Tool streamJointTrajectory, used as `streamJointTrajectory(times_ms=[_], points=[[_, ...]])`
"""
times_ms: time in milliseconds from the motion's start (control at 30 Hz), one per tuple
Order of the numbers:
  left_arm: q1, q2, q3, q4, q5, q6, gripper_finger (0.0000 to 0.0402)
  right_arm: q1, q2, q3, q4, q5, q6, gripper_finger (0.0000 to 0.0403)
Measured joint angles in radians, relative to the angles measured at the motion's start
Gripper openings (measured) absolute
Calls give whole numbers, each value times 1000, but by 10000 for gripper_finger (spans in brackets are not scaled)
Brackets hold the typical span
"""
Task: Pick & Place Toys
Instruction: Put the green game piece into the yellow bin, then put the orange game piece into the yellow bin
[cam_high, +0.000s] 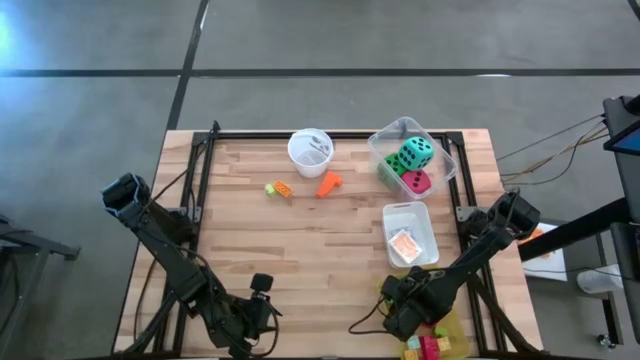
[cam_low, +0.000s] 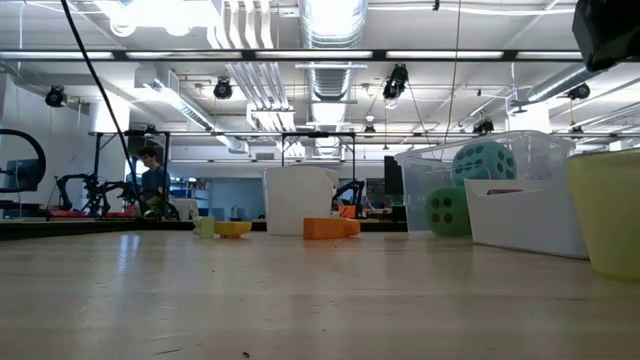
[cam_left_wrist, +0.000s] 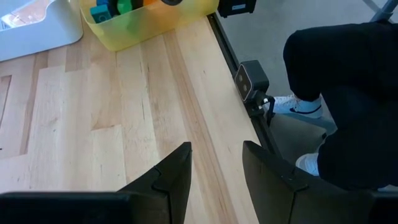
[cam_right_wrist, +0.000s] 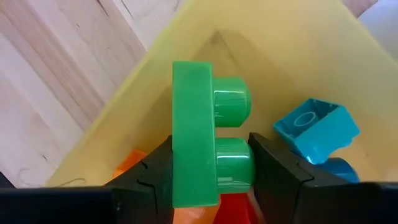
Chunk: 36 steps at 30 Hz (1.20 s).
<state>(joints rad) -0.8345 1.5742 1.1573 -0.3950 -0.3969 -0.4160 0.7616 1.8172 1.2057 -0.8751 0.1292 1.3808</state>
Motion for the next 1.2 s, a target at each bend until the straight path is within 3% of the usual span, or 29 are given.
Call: streamJointTrajectory(times_ms=[167, 767, 1200], points=[[0, 0, 0, 1, 0, 0, 146, 0, 0, 0, 1, -3, 0, 161], [0, 0, 0, 2, 0, 0, 146, 0, -2, 50, -17, -44, -34, 268], [0, 0, 0, 3, -4, 19, 146, 6, -3, 302, -366, 13, -55, 275]])
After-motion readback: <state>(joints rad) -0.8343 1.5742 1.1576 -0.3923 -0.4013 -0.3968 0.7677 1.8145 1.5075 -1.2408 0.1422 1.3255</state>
